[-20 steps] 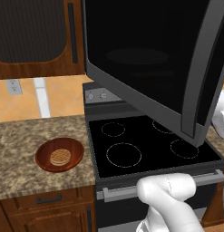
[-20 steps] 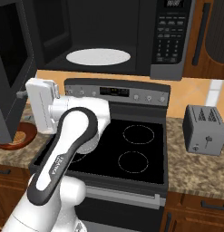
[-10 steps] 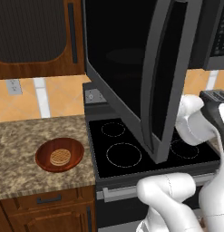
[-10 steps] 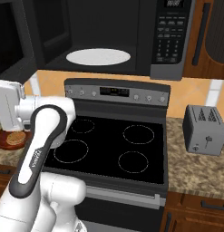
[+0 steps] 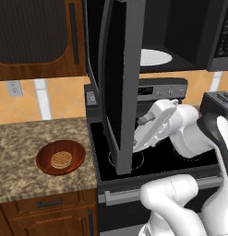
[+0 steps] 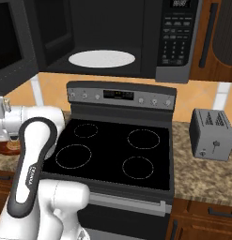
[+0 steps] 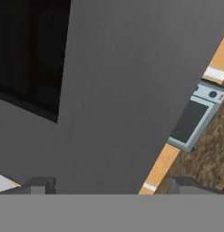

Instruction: Open the microwave, place the bowl with waffle inside the microwave, then close the microwave door and turn it on.

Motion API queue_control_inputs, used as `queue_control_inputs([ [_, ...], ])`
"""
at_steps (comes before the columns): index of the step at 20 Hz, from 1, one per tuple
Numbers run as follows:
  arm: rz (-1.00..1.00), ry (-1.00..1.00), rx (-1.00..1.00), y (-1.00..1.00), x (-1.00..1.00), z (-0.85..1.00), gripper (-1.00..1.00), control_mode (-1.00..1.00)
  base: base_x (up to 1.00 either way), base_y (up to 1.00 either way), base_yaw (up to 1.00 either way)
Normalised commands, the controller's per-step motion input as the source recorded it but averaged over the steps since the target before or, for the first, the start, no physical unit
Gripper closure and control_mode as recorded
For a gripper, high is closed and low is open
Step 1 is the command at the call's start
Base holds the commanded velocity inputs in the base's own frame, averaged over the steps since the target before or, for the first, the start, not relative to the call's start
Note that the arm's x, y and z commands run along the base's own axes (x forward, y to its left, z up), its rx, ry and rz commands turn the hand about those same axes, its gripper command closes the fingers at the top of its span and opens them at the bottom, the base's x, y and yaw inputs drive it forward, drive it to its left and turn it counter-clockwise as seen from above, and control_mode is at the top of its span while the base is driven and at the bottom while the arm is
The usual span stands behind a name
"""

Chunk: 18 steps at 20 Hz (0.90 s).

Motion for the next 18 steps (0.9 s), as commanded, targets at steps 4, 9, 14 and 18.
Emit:
queue_control_inputs([
  [4,-0.11,0.00,-0.24,-1.00,-0.19,0.00,-1.00,-1.00,0.00,0.00,0.00],
  [9,-0.32,0.13,-0.39,-0.73,0.13,-0.05,-1.00,-1.00,0.00,0.00,0.00],
  [14,-0.30,0.11,-0.44,-0.13,0.59,-0.28,-1.00,-1.00,0.00,0.00,0.00],
  [18,-0.26,0.06,-0.55,0.12,0.80,-0.44,-1.00,-1.00,0.00,0.00,0.00],
])
